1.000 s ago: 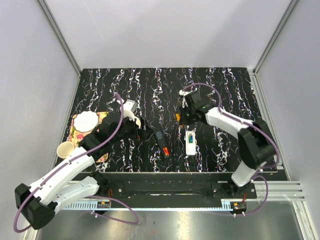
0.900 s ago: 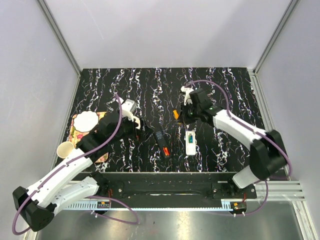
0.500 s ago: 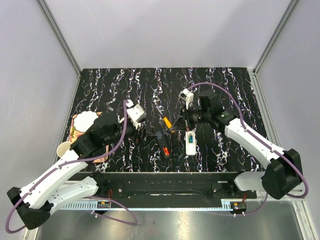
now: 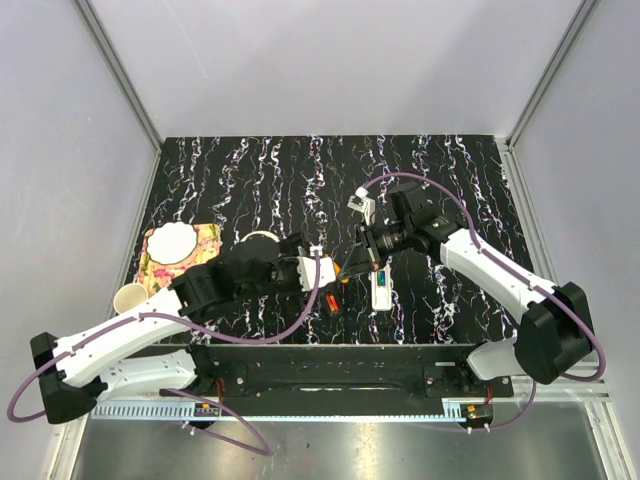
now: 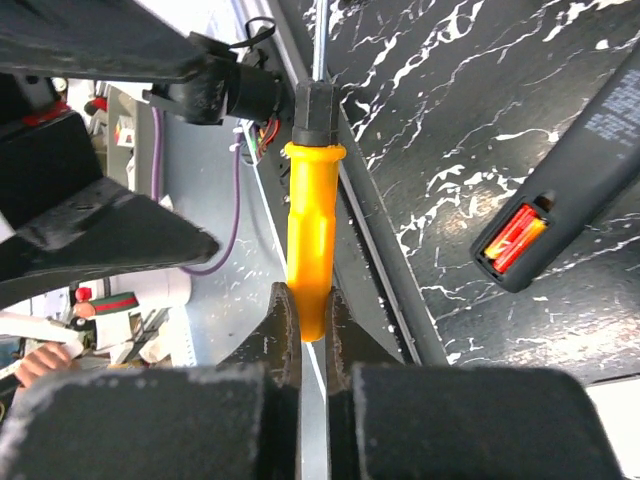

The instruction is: Unload the batteries from the remote control

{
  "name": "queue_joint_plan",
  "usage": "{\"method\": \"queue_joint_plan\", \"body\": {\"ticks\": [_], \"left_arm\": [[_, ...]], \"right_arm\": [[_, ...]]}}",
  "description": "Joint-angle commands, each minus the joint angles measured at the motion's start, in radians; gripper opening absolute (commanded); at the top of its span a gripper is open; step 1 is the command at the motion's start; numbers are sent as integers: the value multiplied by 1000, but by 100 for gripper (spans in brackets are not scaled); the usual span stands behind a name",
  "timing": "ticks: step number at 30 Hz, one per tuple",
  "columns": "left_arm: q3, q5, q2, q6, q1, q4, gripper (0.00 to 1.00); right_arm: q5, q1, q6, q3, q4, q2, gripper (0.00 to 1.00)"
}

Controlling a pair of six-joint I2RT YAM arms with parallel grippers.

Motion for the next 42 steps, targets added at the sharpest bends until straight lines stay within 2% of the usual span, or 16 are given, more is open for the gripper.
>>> {"method": "queue_joint_plan", "body": {"ticks": [1, 10, 13, 14, 20, 22, 24, 25, 27, 32, 34, 35, 37, 38, 40, 42], "left_arm": [[27, -132, 46, 75, -48, 39, 99], [-4, -143, 127, 97, -75, 125, 97], [-10, -138, 149, 91, -75, 124, 78], [-12, -144, 152, 86, -75, 128, 68], [-61, -154, 118, 9, -74, 179, 63], [-82, -144, 97, -17, -74, 196, 46], [-85, -158, 89, -46, -74, 207, 11], [-85, -172, 87, -52, -74, 207, 5], [-82, -183, 90, -77, -74, 210, 0], [-75, -189, 96, -135, -74, 234, 0], [-79, -204, 95, -172, -74, 263, 0], [-84, -213, 92, -207, -74, 282, 0], [-104, -229, 86, -242, -72, 341, 0], [-113, -227, 83, -279, -72, 363, 0], [-134, -235, 80, -320, -68, 419, 0], [-147, -239, 80, -386, -55, 444, 0]], "right_arm": [[-74, 29, -12, 43, -27, -5, 0], [-101, 78, -26, 41, -45, 4, 0], [-109, 76, -26, 51, -48, -5, 0], [-106, 76, -26, 54, -47, -11, 0], [-72, 76, -19, 77, -53, -59, 0], [-66, 76, -18, 81, -51, -79, 0], [-49, 76, -19, 84, -56, -95, 0], [-46, 76, -21, 89, -54, -102, 0], [-25, 76, -18, 95, -53, -114, 0], [13, 78, -6, 112, -44, -119, 0], [53, 76, 7, 114, -38, -116, 8], [110, 76, 13, 114, -35, -117, 22], [170, 75, 25, 114, -28, -122, 36], [241, 75, 34, 112, -22, -126, 55], [300, 75, 60, 104, 13, -148, 73], [400, 75, 86, 86, 69, -192, 99]]}}
